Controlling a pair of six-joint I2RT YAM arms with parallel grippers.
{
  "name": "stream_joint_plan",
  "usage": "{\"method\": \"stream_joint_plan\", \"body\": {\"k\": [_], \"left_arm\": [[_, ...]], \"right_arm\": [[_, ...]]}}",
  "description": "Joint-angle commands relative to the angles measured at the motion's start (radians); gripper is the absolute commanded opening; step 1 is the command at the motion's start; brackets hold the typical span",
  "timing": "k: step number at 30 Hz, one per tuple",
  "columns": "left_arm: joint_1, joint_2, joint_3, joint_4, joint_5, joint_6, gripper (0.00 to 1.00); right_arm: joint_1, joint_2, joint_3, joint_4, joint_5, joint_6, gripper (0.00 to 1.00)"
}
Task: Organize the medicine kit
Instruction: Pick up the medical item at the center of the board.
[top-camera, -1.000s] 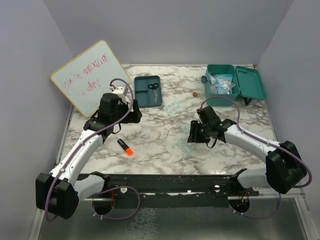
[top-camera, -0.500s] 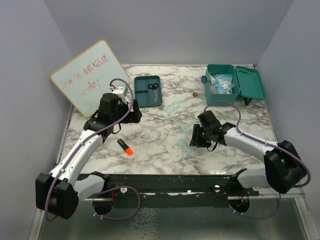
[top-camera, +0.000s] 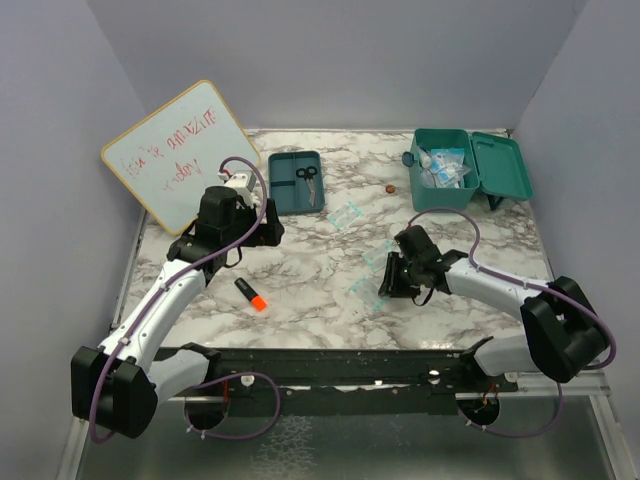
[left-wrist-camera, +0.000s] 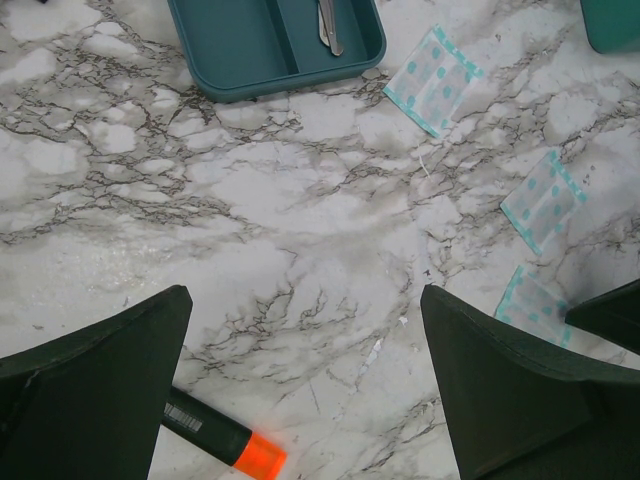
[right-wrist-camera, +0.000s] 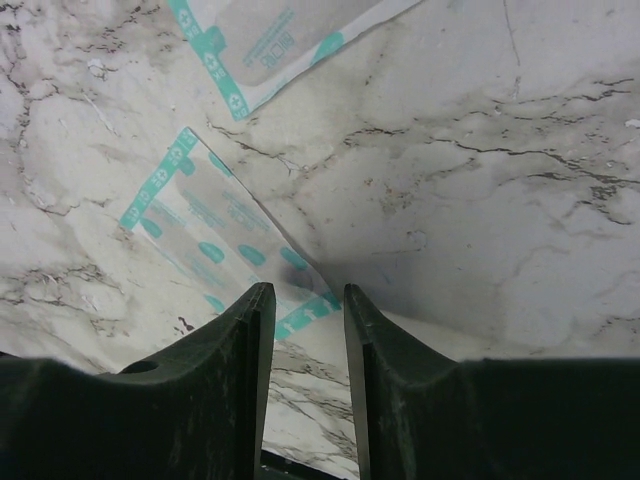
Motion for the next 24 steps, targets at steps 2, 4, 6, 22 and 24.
{"method": "stream_joint_plan", "body": {"k": [2,4,6,22,24], "left_arm": [[-0.003,-0.013,-0.011,-0.001,0.02,0.003,0.98],[-0.003,-0.011,-0.013,-0.001,0.021,0.003,0.98],[-0.003,-0.009,-0.013,0.001,0.024,0.002,0.98],[-0.005,-0.002,-0.017,0.006,0.035,0.002,0.97],[-0.005,0.009,-0.016,0.007,0.044,0.0,0.96]], "right_arm": [[0.005,0.015,-0.033,0.052,-0.02,-0.015,0.37],[0.005,0.02,-0.03,0.041,-0.013,-0.017,0.35],[0.005,0.022,-0.03,0.041,-0.02,-0.018,0.32],[0.005,0.03,-0.105,0.204,-0.083,0.017,0.07],[0.005,0.018,-0.115,0.232,-0.081,0.022,0.01]]}}
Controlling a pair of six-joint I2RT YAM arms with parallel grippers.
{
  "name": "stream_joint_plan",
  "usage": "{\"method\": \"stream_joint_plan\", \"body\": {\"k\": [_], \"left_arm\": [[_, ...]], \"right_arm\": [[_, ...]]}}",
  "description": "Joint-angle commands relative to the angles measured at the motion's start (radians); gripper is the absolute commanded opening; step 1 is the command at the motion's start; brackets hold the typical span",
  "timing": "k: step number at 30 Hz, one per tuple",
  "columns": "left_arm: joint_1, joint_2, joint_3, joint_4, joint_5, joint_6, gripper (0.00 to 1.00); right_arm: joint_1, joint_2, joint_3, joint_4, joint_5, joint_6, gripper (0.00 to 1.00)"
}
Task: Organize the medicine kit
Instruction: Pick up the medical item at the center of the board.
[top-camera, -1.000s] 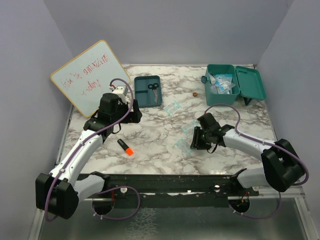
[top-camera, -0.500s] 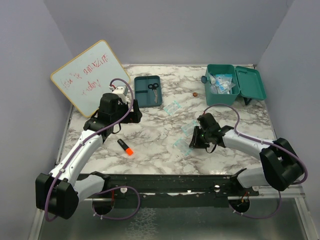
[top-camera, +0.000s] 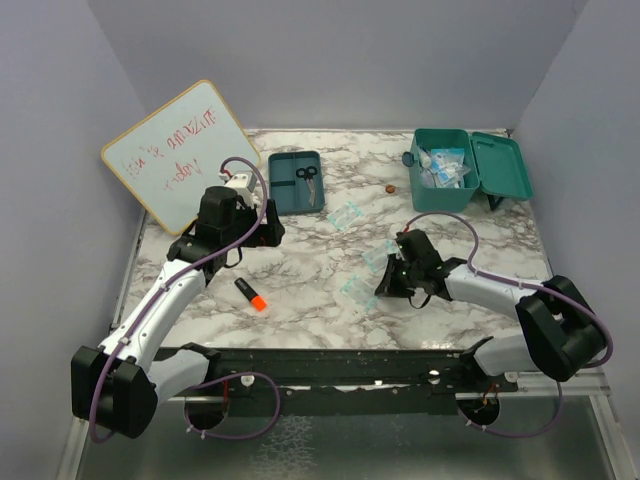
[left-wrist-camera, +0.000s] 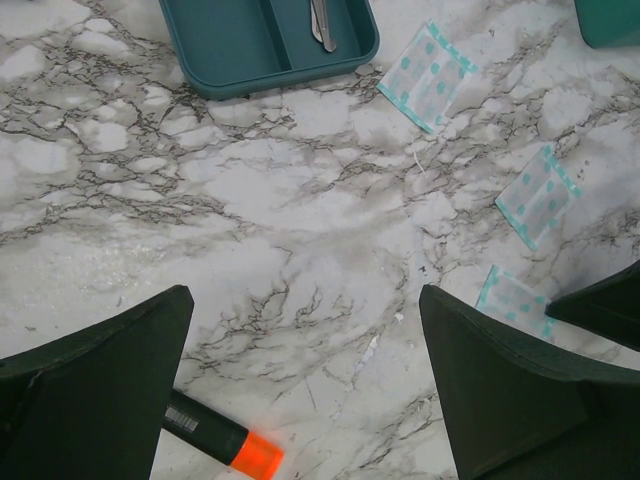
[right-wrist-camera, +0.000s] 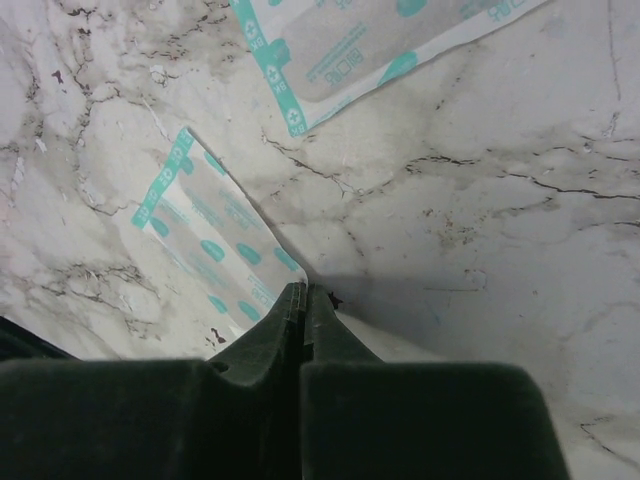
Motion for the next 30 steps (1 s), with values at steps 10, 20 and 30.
{"method": "stream_joint_plan", "body": {"k": [10,20,30], "left_arm": [[-0.005,0.049,-0.011,0.011,0.017,-0.018,0.94],[0.0,0.257,0.16,-0.035,-0.039,-0.119,0.83],[0.016,0.547,0.398,-0.038,-0.255,-0.09,0.62]], "right_arm": [[0.005,-0.048,-0.017,0.055,0.001,-0.021,0.01],[0.005,-0.18,0.068,-0.027,-0.045,-0.067,0.01],[0.005,-0.269,0.177,-0.097,0.003,-0.088,0.01]]}}
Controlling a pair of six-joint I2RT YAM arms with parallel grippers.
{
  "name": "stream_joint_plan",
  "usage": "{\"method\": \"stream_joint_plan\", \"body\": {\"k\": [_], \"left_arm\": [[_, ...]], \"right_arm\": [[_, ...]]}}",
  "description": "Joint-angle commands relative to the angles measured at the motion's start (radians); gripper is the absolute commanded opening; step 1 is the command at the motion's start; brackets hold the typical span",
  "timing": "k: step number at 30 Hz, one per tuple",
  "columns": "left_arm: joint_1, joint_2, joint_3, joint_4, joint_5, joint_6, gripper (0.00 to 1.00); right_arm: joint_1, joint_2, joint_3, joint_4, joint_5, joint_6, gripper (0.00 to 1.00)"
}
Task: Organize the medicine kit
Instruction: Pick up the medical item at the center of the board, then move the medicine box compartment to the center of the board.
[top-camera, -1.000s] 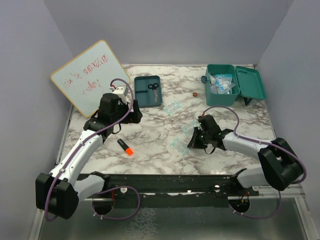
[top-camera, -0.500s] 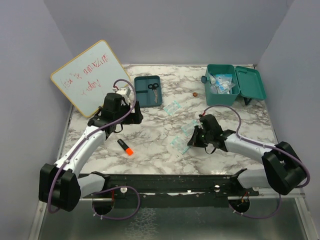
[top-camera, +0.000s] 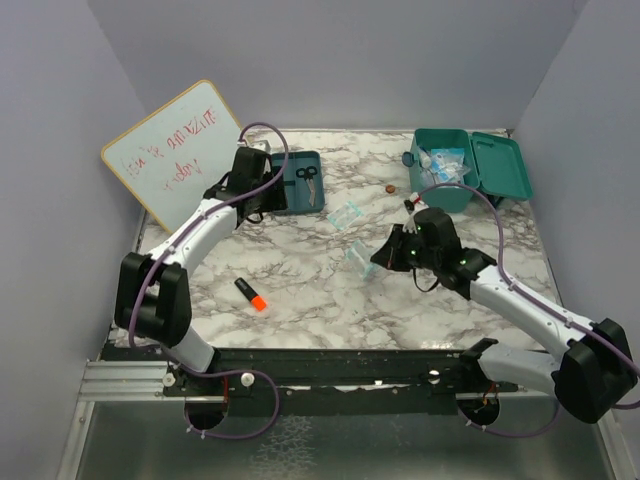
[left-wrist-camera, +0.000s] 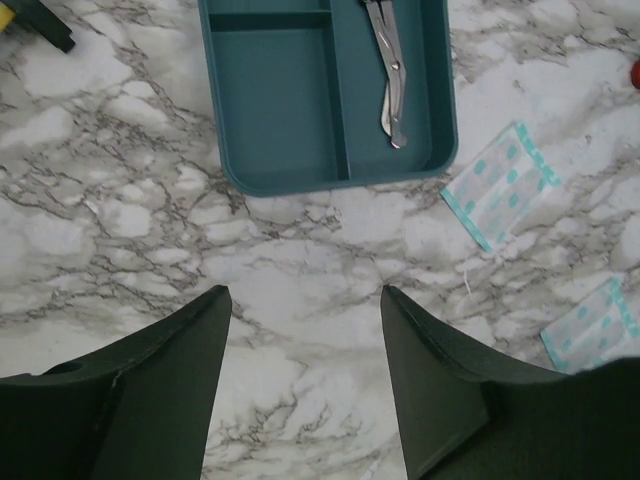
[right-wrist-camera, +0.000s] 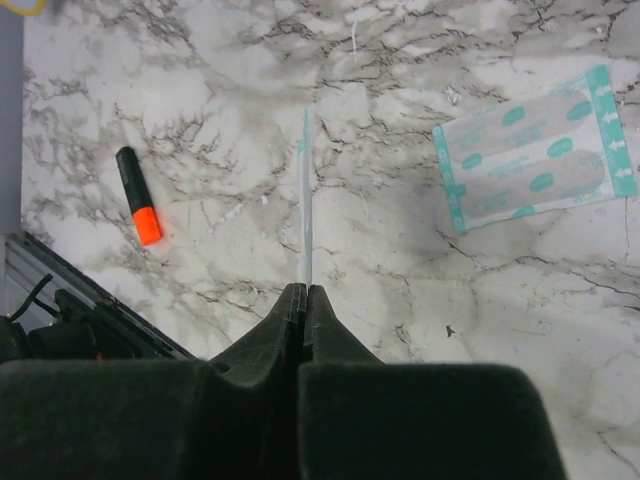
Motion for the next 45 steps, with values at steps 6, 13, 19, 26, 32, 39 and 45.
{"method": "stream_joint_plan", "body": {"k": [6,13,19,26,32,39,45], "left_arm": [[0.038,0.256,0.188,-0.009,-0.135,0.023,0.54],[0.038,0.371,0.262,0.001,-0.138,0.05,0.5],[0.04,0.434,0.289,0.001,-0.151,0.064,0.45],[0.041,0.501,0.306,-0.004,-0.144,0.079,0.41],[0.041,0.49,0.291,-0.025,-0.15,0.083,0.26],[0.041,0.457,0.288,-0.076,-0.148,0.088,0.09],[0.042,0.426,0.276,-0.108,-0.129,0.083,0.06]], "right_arm": [[0.005,-0.048,0.044,-0.042,0.01,-0.017,0.01],[0.005,-0.071,0.041,-0.035,0.009,-0.009,0.01],[0.005,-0.088,0.05,-0.044,0.014,-0.002,0.01],[0.005,-0.096,0.048,-0.059,0.029,0.003,0.01],[0.005,-0.121,0.034,-0.058,0.038,0.001,0.01],[0.005,-0.137,0.032,-0.064,0.054,-0.002,0.01],[0.005,-0.144,0.025,-0.063,0.054,0.0,0.01]]}}
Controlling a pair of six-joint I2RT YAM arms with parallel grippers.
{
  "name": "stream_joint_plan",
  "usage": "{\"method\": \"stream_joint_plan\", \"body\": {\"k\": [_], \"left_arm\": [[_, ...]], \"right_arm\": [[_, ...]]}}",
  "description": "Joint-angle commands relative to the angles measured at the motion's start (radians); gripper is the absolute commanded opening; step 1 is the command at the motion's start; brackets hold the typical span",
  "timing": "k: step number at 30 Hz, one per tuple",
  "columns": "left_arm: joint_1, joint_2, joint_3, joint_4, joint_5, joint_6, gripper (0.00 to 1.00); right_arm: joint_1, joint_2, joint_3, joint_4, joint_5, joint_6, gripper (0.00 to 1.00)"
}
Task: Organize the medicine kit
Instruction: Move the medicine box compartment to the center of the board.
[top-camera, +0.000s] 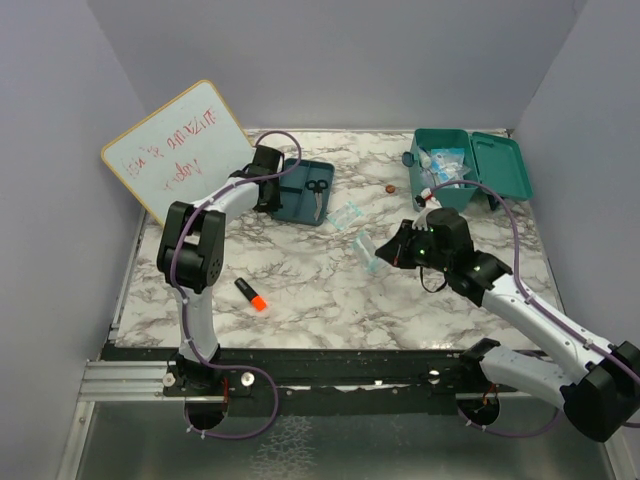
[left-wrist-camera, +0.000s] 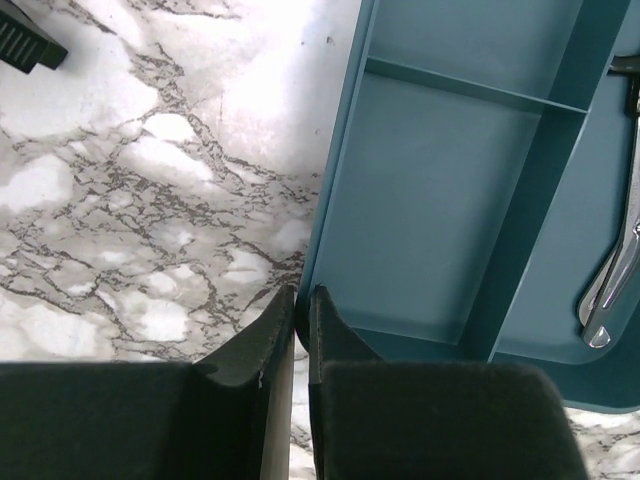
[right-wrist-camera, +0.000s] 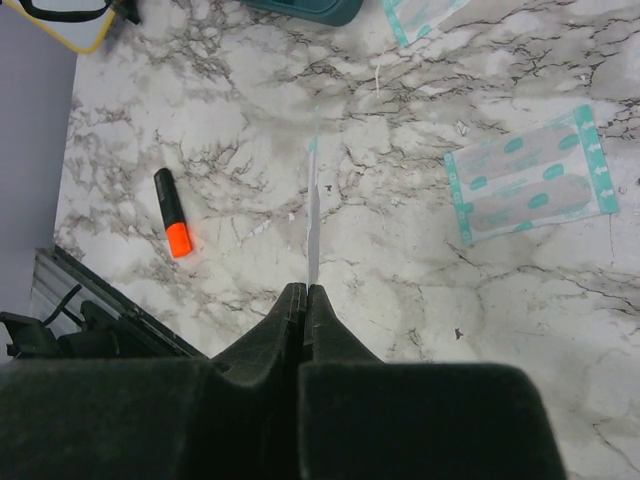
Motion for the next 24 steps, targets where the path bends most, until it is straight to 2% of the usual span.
{"method": "stream_joint_plan", "body": {"k": [1,24], "left_arm": [[0.001,-0.07,-0.013,-0.061,0.005,0.002,0.06],[0.001,-0.264,-0.23,-0.11,0.049,-0.044,0.05]], "right_arm": [[0.005,-0.022,-0.005,-0.021,0.027,0.001,0.01],[0.005,-0.054,-0.025,-0.02,0.045,0.004,0.01]]}}
